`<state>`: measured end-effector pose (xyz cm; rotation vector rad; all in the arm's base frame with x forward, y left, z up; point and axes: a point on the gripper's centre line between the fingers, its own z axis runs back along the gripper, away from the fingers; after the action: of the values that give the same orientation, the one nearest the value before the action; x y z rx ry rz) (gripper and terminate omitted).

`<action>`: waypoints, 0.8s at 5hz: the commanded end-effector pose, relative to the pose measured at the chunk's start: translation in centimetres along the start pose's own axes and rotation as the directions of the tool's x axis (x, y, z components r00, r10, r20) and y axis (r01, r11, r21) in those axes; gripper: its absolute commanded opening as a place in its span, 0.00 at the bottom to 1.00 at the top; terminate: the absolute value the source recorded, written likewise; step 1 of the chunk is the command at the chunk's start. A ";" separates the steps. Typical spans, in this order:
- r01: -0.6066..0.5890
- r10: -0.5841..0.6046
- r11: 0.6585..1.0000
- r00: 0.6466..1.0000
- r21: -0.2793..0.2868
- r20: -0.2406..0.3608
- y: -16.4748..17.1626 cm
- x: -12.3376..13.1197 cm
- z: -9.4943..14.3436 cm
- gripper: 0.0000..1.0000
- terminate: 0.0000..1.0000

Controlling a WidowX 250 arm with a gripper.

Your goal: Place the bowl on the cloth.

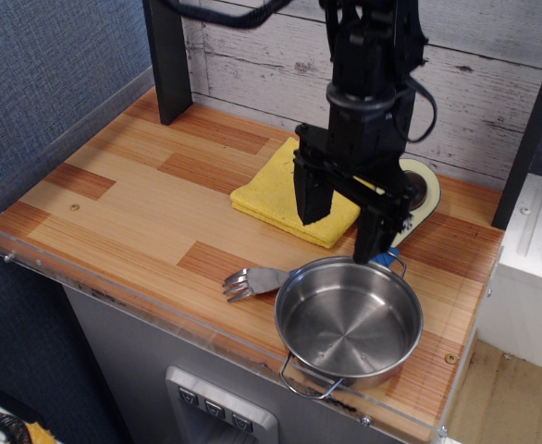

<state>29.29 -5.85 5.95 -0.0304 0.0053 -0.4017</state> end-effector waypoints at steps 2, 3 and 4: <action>0.068 -0.075 0.993 0.995 0.096 0.066 -0.3 -0.8 -0.6 1.00 0.00; 0.069 -0.074 0.994 0.996 0.082 0.056 -0.1 -1.0 -1.7 1.00 0.00; 0.062 -0.064 0.996 0.997 0.056 0.037 0.2 -1.2 -2.8 1.00 0.00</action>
<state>27.91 -5.70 2.34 0.0107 -0.0106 -0.4678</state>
